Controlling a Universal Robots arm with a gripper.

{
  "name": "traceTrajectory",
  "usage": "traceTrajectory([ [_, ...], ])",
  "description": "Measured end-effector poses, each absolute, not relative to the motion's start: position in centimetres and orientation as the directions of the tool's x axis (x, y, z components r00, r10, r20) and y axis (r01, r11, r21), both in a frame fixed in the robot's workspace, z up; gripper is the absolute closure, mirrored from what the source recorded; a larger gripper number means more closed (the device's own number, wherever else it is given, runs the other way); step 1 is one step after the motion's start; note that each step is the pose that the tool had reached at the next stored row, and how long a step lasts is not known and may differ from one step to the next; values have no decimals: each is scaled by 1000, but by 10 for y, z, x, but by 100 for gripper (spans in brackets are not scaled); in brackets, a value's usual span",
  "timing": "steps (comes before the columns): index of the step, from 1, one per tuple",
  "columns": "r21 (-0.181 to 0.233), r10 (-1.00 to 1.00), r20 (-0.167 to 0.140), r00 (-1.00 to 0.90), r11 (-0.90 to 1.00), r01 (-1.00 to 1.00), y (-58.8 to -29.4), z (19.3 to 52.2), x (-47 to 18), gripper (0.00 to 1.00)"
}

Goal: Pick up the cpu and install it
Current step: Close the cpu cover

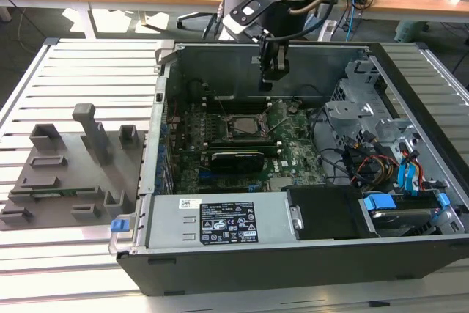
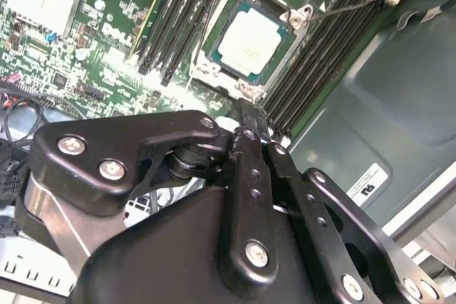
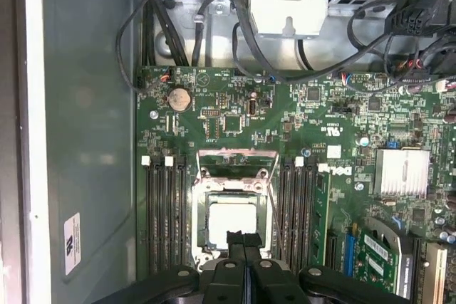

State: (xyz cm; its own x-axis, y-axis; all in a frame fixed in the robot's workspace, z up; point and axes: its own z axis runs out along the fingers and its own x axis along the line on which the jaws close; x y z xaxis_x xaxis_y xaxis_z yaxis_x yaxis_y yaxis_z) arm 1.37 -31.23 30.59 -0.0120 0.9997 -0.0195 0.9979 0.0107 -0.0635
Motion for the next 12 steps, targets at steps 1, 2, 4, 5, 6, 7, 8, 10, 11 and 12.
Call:
traceTrajectory([
  [1,-63,1000,-19,-12,11,998,-312,306,18,89],
  [2,-64,1000,-20,-12,11,998,-312,306,22,89],
  [4,-64,1000,-19,-12,11,998,-312,306,34,89],
  [5,-65,1000,-19,-12,11,998,-312,306,40,89],
  [6,-65,1000,-19,-12,11,998,-312,306,43,89],
  [7,-65,1000,-19,-12,11,998,-312,306,46,89],
  [8,-66,1000,-19,-12,11,998,-312,306,54,89],
  [10,-67,1000,-19,-12,11,998,-312,306,64,89],
  [11,-68,1000,-19,-12,11,998,-312,305,69,89],
  [12,-71,1000,-19,-12,11,997,-312,303,72,89],
])
